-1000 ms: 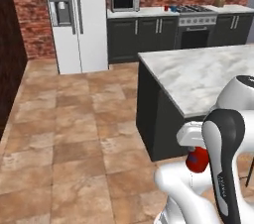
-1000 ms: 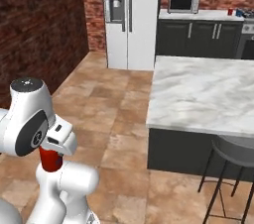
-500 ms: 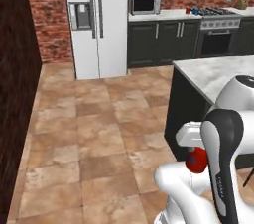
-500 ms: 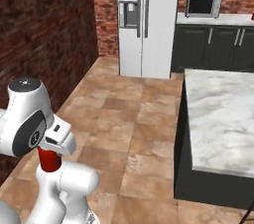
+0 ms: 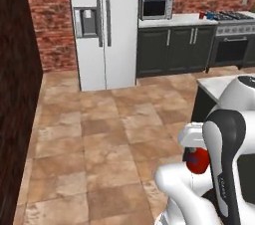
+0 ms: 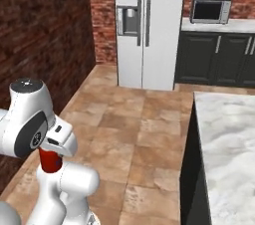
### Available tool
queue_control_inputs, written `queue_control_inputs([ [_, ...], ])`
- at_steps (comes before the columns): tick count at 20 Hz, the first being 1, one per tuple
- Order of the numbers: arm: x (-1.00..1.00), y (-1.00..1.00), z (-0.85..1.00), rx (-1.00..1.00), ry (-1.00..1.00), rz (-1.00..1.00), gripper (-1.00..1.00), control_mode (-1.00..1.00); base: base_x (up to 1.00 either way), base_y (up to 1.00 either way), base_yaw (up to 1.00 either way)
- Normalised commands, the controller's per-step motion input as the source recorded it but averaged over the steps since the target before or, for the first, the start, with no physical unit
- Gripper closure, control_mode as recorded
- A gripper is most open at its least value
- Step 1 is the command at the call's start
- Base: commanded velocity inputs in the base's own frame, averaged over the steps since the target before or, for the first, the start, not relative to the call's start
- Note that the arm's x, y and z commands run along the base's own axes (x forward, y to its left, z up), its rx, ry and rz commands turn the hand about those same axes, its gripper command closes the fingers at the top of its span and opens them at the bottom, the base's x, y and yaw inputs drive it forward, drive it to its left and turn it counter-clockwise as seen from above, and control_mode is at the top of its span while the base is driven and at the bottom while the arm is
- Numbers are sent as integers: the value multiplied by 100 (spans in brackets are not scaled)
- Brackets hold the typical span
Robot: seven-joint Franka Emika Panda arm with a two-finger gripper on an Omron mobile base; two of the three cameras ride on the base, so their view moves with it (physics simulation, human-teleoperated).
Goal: Four empty soda cans are scattered around the kitchen. Gather all the cans and cluster them next to the stove for recycling.
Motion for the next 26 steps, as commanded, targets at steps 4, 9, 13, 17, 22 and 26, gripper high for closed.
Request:
queue_control_inputs([
  [4,0,0,0,0,0,0,100,100,100,32,0],
  [9,0,0,0,0,0,0,100,100,100,5,0],
  [13,0,0,0,0,0,0,100,100,100,1,0],
  [17,0,0,0,0,0,0,100,100,100,1,0],
  [22,0,0,0,0,0,0,100,100,100,0,0],
  [26,0,0,0,0,0,0,100,100,99,0,0],
])
